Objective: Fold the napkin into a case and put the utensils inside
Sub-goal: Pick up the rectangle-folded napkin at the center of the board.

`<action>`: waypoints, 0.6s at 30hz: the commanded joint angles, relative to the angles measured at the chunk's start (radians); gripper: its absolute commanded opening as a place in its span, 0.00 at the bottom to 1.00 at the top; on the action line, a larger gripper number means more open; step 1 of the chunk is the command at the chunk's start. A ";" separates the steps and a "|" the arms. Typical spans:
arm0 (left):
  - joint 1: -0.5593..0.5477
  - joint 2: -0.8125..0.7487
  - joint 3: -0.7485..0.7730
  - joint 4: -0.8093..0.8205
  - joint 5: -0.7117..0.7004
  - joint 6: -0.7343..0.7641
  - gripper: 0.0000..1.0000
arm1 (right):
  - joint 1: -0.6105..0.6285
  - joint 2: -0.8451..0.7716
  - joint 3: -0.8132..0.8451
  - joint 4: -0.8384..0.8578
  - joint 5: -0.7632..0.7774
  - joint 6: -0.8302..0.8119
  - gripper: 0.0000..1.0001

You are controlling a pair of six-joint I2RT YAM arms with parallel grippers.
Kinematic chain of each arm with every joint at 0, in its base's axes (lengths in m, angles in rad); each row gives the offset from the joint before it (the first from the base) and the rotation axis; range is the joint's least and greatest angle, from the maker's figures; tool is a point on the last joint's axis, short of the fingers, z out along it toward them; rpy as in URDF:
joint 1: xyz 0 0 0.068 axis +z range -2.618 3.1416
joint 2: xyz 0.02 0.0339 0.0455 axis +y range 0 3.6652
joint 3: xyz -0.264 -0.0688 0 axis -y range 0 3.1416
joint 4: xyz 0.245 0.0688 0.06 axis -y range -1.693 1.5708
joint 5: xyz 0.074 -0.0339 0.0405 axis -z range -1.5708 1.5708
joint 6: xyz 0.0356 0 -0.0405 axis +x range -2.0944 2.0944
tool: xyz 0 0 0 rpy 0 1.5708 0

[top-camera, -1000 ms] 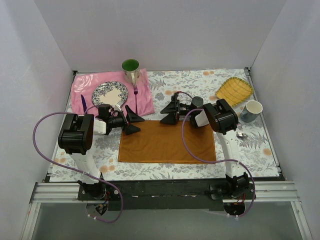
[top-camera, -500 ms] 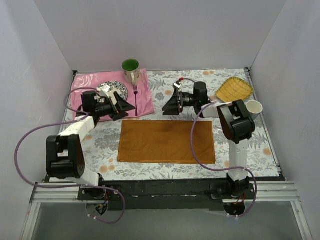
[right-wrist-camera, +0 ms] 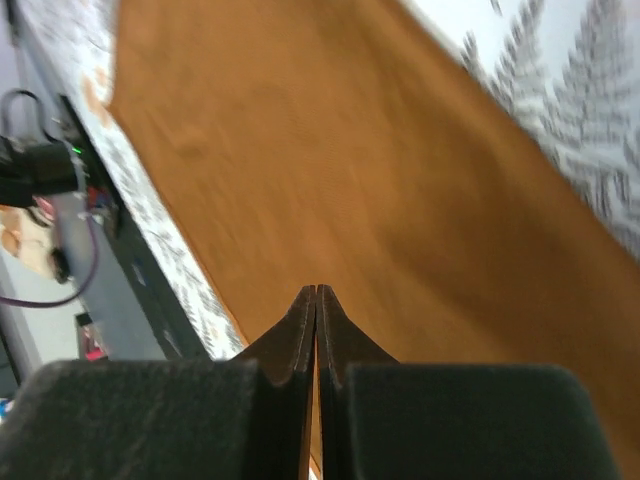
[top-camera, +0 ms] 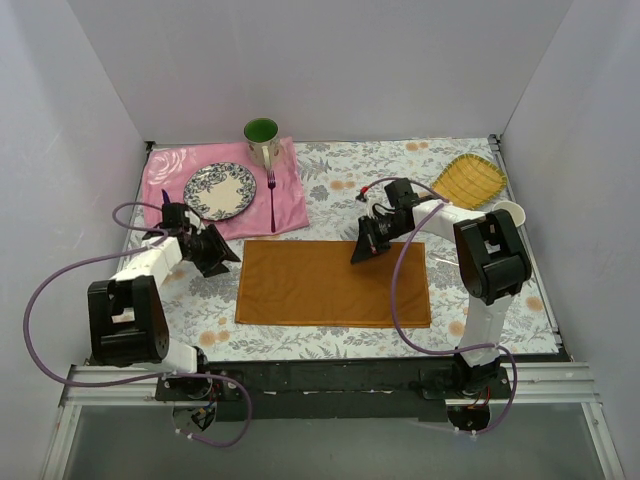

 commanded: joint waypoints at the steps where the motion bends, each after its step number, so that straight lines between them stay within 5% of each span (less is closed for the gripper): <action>1: -0.094 -0.021 -0.016 -0.031 -0.177 0.006 0.44 | 0.005 -0.008 -0.003 -0.127 0.079 -0.149 0.03; 5: -0.190 0.001 -0.021 -0.012 -0.263 0.020 0.42 | 0.004 -0.019 -0.010 -0.168 0.102 -0.179 0.02; 18: -0.237 0.091 -0.031 0.061 -0.327 0.086 0.40 | -0.001 -0.053 -0.013 -0.271 0.085 -0.230 0.02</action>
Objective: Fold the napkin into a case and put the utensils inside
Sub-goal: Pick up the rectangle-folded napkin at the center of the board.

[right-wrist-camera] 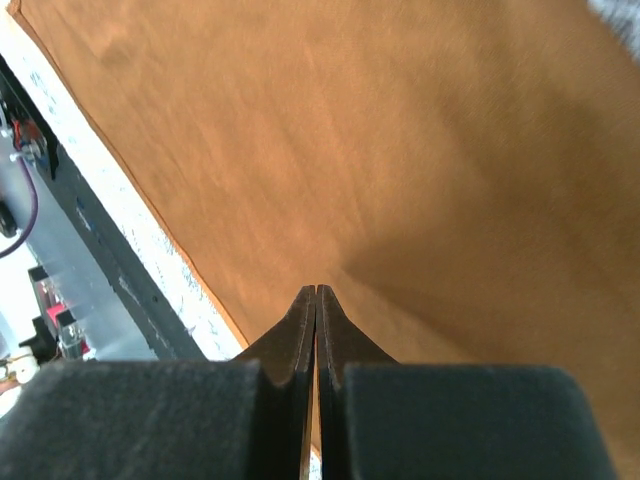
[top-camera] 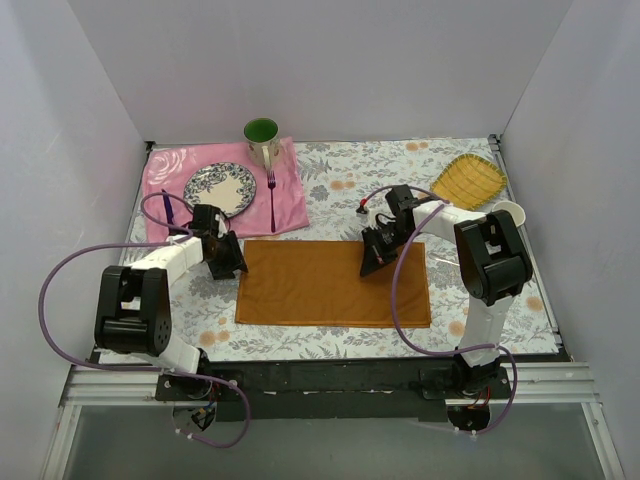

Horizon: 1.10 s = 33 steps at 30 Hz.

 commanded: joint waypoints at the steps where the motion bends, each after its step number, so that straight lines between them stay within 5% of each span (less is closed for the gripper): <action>1: -0.028 0.032 -0.005 0.033 -0.038 0.036 0.38 | -0.004 -0.051 0.021 -0.082 -0.004 -0.051 0.02; 13: -0.084 0.075 0.020 0.032 -0.091 0.043 0.26 | -0.035 -0.074 -0.022 -0.169 0.072 -0.088 0.02; 20: -0.087 0.092 0.038 0.026 -0.093 0.048 0.00 | -0.035 -0.006 -0.015 -0.159 0.075 -0.095 0.02; 33: -0.133 -0.020 0.066 0.027 -0.058 0.080 0.00 | -0.033 0.020 -0.022 -0.144 0.075 -0.095 0.01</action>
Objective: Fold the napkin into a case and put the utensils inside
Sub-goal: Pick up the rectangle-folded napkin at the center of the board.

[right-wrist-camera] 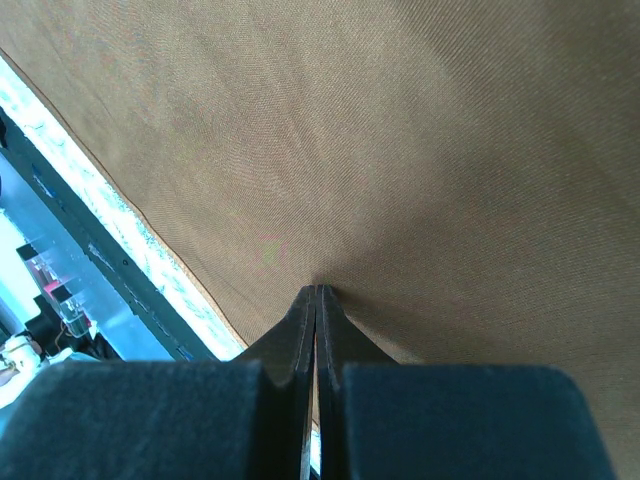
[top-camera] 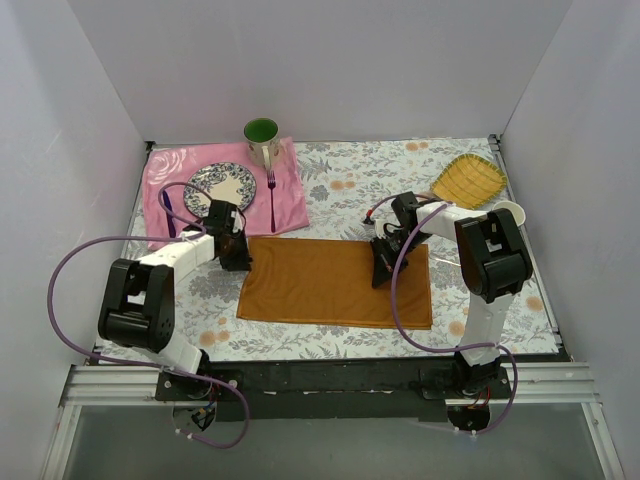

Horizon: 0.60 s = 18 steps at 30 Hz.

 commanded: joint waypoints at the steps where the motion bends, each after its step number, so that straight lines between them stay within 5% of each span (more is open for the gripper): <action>1: -0.031 -0.062 0.026 -0.020 -0.031 0.011 0.21 | 0.000 0.001 0.001 -0.003 -0.001 -0.017 0.01; 4: -0.041 -0.069 0.027 -0.032 -0.080 0.007 0.45 | -0.001 0.002 0.002 -0.003 -0.004 -0.017 0.01; 10: -0.057 -0.025 0.015 -0.057 -0.170 0.005 0.48 | 0.000 0.001 0.004 -0.004 -0.001 -0.015 0.01; 18: -0.081 0.050 0.029 -0.055 -0.215 0.010 0.39 | -0.001 0.002 0.005 -0.003 -0.001 -0.015 0.01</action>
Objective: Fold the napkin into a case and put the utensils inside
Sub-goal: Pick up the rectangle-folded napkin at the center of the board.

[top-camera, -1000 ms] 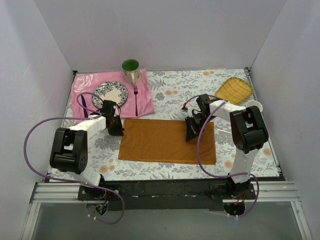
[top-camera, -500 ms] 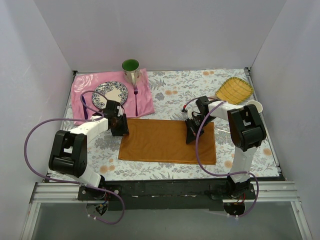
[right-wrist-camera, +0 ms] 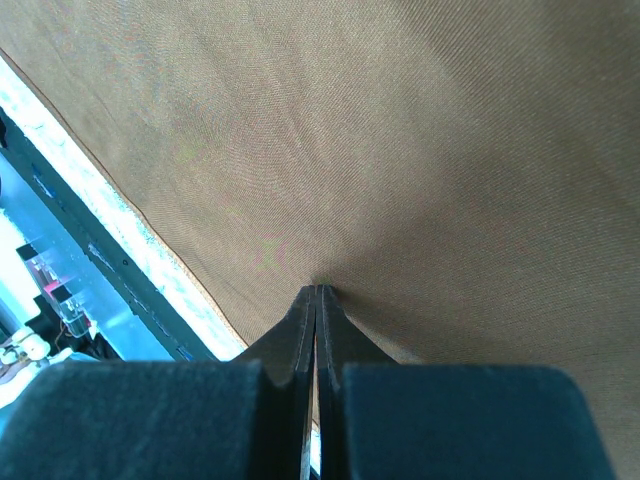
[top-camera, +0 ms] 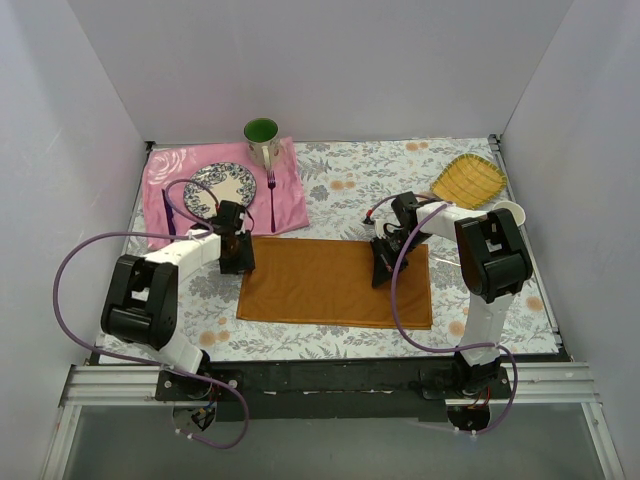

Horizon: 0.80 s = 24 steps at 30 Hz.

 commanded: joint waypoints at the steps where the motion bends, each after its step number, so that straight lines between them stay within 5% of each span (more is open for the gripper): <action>1: -0.031 0.046 0.018 -0.006 -0.054 0.010 0.39 | 0.000 0.003 0.005 -0.003 -0.001 -0.014 0.01; 6: -0.081 0.072 0.027 -0.006 -0.075 0.012 0.35 | 0.000 0.002 0.005 0.000 -0.002 -0.009 0.01; 16: -0.087 0.137 0.057 -0.028 -0.092 0.005 0.00 | -0.001 0.002 0.005 -0.001 -0.004 -0.011 0.01; 24: -0.124 -0.021 0.141 -0.029 -0.029 0.030 0.00 | -0.001 0.000 -0.002 0.000 -0.015 -0.012 0.01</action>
